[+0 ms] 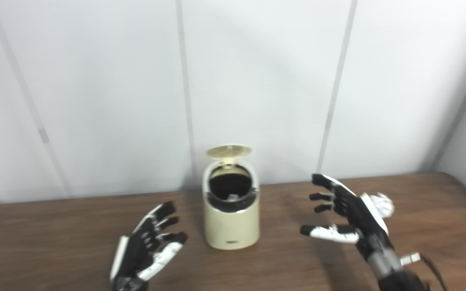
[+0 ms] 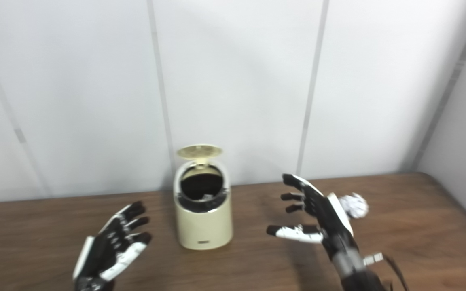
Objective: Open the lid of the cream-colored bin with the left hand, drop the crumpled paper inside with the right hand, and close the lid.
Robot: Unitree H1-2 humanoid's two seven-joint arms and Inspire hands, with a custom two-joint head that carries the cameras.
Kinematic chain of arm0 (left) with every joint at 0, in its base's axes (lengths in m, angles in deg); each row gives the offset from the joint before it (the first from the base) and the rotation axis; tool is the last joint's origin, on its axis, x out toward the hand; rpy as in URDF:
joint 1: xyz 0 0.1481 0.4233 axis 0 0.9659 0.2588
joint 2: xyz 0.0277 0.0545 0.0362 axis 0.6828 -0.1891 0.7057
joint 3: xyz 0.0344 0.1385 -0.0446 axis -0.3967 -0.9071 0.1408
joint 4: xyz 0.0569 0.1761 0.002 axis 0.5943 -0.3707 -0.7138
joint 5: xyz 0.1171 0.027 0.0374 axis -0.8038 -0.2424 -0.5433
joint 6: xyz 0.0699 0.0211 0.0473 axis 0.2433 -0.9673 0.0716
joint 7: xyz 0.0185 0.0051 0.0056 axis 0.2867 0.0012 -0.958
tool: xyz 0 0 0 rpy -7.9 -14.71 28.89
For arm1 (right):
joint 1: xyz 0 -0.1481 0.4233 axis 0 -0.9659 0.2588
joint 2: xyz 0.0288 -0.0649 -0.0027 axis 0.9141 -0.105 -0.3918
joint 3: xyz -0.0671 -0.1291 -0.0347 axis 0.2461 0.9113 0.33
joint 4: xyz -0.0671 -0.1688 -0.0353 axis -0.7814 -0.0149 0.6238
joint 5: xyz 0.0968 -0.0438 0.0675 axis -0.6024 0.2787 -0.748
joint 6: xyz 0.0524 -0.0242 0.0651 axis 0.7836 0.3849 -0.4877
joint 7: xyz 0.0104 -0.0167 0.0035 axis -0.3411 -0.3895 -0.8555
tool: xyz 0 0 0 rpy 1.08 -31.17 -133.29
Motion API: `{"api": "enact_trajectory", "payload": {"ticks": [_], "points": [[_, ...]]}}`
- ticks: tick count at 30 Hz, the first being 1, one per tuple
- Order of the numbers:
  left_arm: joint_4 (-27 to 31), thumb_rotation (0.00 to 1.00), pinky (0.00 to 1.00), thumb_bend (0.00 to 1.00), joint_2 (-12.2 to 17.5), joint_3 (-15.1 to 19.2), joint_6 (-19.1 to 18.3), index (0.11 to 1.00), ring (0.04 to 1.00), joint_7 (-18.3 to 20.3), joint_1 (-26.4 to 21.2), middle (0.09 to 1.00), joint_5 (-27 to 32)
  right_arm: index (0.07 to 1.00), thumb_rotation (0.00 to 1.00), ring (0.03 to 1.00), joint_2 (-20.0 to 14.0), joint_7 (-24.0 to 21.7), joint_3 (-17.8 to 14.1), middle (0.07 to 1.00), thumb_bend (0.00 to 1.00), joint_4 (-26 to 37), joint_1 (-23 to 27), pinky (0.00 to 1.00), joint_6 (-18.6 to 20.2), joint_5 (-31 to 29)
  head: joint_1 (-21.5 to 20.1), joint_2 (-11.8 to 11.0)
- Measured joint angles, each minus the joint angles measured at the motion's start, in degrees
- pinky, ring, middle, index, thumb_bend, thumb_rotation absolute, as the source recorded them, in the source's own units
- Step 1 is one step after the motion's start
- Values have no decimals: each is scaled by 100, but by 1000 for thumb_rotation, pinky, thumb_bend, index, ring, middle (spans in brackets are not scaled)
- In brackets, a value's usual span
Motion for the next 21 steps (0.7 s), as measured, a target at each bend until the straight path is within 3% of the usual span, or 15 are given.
{"api": "enact_trajectory", "payload": {"ticks": [5, 10, 14, 21], "points": [[-75, 266, 648, 630, 61, 70, 30, 894, 802, 62, -3, 864, 108, 781, 175, 741, -726, -404, 452, 813, 849, 191, 463, 607, 808, 1277, -353, -71], [-113, 250, 651, 613, 176, 182, 30, 902, 815, 168, -4, 878, 201, 796, 91, 823, -1352, -1138, 864, 844, 856, 344, 756, 684, 1414, 2223, -652, -115], [-166, 244, 644, 589, 220, 205, 30, 904, 811, 179, -12, 878, 188, 817, 59, 814, -1540, -1869, 860, 854, 844, 353, 1009, 647, 1721, 2754, -881, -150], [-169, 242, 652, 551, 251, 204, 30, 910, 818, 219, -53, 885, 138, 798, 51, 776, -1633, -2833, 899, 843, 854, 199, 1441, 592, 1733, 3443, -995, -150]]}}
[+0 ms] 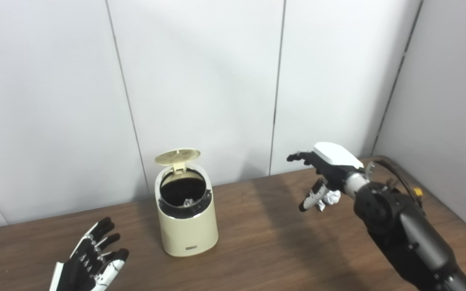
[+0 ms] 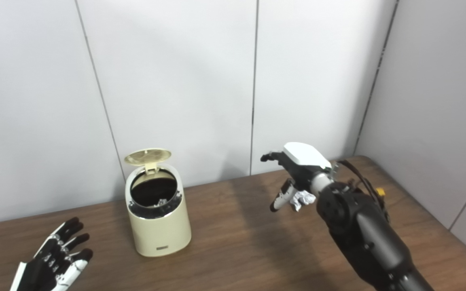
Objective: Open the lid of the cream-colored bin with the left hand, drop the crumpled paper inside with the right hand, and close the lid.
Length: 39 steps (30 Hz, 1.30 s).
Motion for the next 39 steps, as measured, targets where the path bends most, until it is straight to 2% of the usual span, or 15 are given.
{"api": "enact_trajectory", "payload": {"ticks": [9, 15, 20, 27, 31, 35, 39], "points": [[2, 186, 644, 506, 49, 13, -1, 903, 804, -28, -5, 875, -76, 787, 97, 819, -412, -431, 286, 887, 864, -789, 358, 602, -15, 260, 9, 17], [8, 178, 649, 512, 49, 28, -5, 910, 817, -27, -5, 879, -47, 808, 168, 855, -479, -431, 288, 912, 910, -1251, 463, 626, -75, 125, 0, 26], [32, 164, 645, 499, 51, 31, -13, 912, 812, -25, -5, 878, -47, 811, 154, 839, -482, -411, 312, 903, 901, -1559, 500, 640, -211, -12, -18, 44], [38, 156, 644, 502, 56, 31, -14, 914, 809, -17, -5, 876, -49, 794, 139, 816, -433, 226, 348, 864, 866, -1911, 505, 641, -387, -25, -18, 44], [44, 144, 632, 496, 56, 30, -15, 908, 802, -17, -4, 873, -51, 794, 112, 836, -384, 364, 452, 872, 856, -2137, 512, 677, -426, -16, 0, 53], [109, 140, 622, 494, 55, 30, -38, 912, 800, -36, -5, 870, -88, 796, 75, 805, -265, 564, 467, 867, 854, -2391, 541, 643, -462, -50, -9, 62], [223, 132, 623, 494, 53, 44, -71, 909, 797, -70, -5, 868, -164, 803, 79, 819, -182, 731, 487, 882, 846, -2585, 541, 648, -510, -125, 9, 70]]}}
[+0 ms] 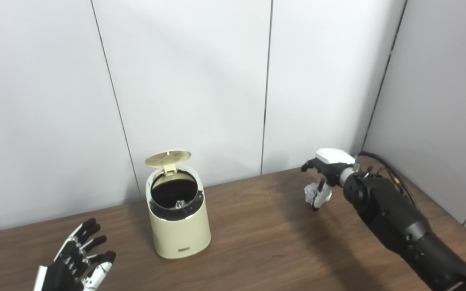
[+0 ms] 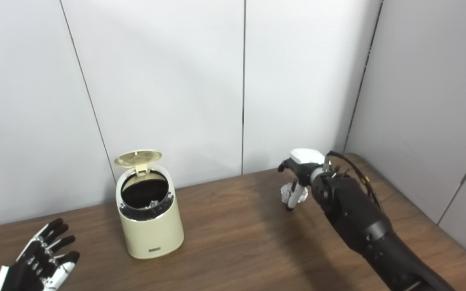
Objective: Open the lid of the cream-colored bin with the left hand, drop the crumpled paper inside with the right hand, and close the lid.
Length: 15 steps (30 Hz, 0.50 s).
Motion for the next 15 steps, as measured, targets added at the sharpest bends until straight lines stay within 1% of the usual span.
{"api": "enact_trajectory", "payload": {"ticks": [6, 10, 13, 15], "points": [[0, 133, 638, 487, 1, 1, -13, 912, 797, 2, 2, 874, -17, 800, 75, 806, 13, 139, 88, 878, 850, -269, 11, 653, -26, -16, 9, 26], [0, 113, 640, 479, 0, -2, -13, 914, 809, 15, 4, 877, -12, 807, 59, 807, 20, 192, 106, 878, 847, -444, 21, 643, -62, -126, 0, 52], [2, 116, 638, 487, -1, -2, -17, 915, 808, 16, 5, 873, -8, 827, 85, 801, 24, 190, 135, 875, 834, -478, 27, 635, -57, -171, 9, 70], [10, 126, 636, 490, -1, -1, -26, 914, 803, 16, 10, 871, -9, 828, 86, 792, 23, 185, 201, 867, 827, -505, 43, 633, -45, -169, 17, 79]]}}
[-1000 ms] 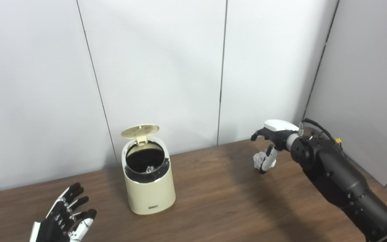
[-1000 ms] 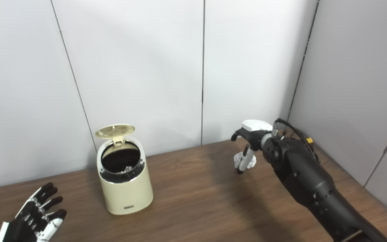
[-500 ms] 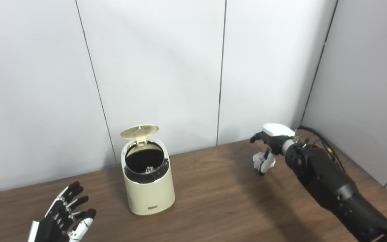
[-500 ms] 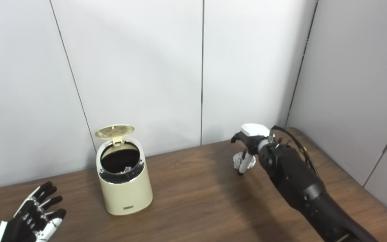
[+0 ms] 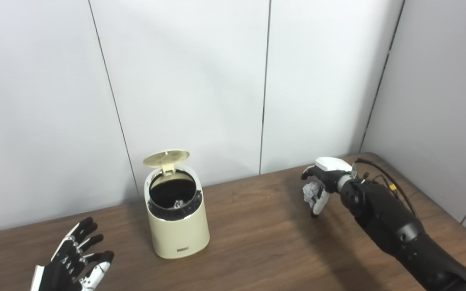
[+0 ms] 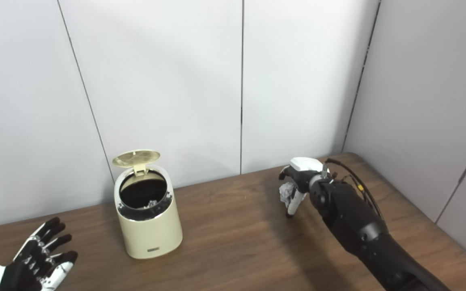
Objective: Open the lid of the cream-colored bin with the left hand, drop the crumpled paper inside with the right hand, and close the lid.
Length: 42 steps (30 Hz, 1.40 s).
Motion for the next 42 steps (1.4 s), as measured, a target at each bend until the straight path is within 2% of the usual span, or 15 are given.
{"api": "enact_trajectory", "payload": {"ticks": [5, 11, 13, 14, 15, 17, 20, 22, 28, 30, 34, 39, 42], "points": [[38, 145, 647, 497, 2, -4, -16, 915, 802, 2, 6, 871, -11, 828, 66, 815, -20, -96, 100, 877, 812, -3, 60, 675, 100, 7, -26, 44], [141, 138, 645, 498, 5, -3, -21, 916, 806, 18, 30, 873, -7, 739, 4, 757, -71, -197, 114, 801, 790, -41, 81, 658, 86, -99, -26, 62], [140, 162, 648, 509, 5, -6, -30, 914, 802, 23, 30, 872, -11, 679, 0, 656, -78, -195, 113, 695, 770, -44, 81, 600, 53, -156, -26, 62], [140, 164, 648, 510, 6, -6, -44, 914, 802, 23, 30, 872, -25, 674, 0, 649, -83, -185, 111, 687, 769, -60, 81, 598, 26, -175, -26, 62], [140, 170, 650, 514, 7, -6, -55, 912, 801, 23, 31, 871, -35, 594, 0, 603, -88, -153, 107, 580, 652, -80, 81, 581, -11, -192, -18, 96], [141, 178, 656, 516, 10, -6, -88, 912, 801, 23, 32, 871, -39, 536, 0, 463, -87, 10, 73, 502, 547, -193, 81, 531, -138, -242, -9, 123], [141, 178, 643, 528, 15, -6, -161, 908, 794, 26, 38, 867, -39, 502, 0, 416, -87, 51, 69, 496, 522, -215, 81, 474, -130, -271, -9, 132], [141, 172, 629, 533, 14, -6, -171, 907, 797, 33, 41, 870, -30, 519, 0, 393, -87, 50, 88, 497, 516, -204, 81, 417, -101, -260, 0, 149], [143, 160, 641, 528, 15, -7, -187, 904, 801, 54, 44, 869, -14, 529, 0, 380, -86, 32, 135, 496, 513, -128, 81, 371, 110, -204, 9, 167], [144, 163, 630, 525, 15, -5, -192, 905, 799, 65, 46, 869, 13, 537, 0, 398, -85, 33, 133, 506, 497, -66, 77, 315, 150, -186, 18, 176], [144, 172, 624, 526, 15, -22, -191, 902, 795, 68, 50, 871, -28, 522, 0, 398, -85, 105, 125, 498, 497, 110, 64, 344, 138, -177, 26, 185], [144, 160, 620, 530, 21, -21, -192, 898, 792, 72, 66, 865, -25, 504, 0, 407, -88, 297, -104, 493, 499, 420, -47, 339, 61, -296, 70, 193], [144, 168, 625, 542, 19, -26, -198, 892, 789, 73, 71, 857, -26, 484, 0, 418, -119, 355, -182, 491, 503, 800, -128, 372, -154, -389, 70, 193]]}}
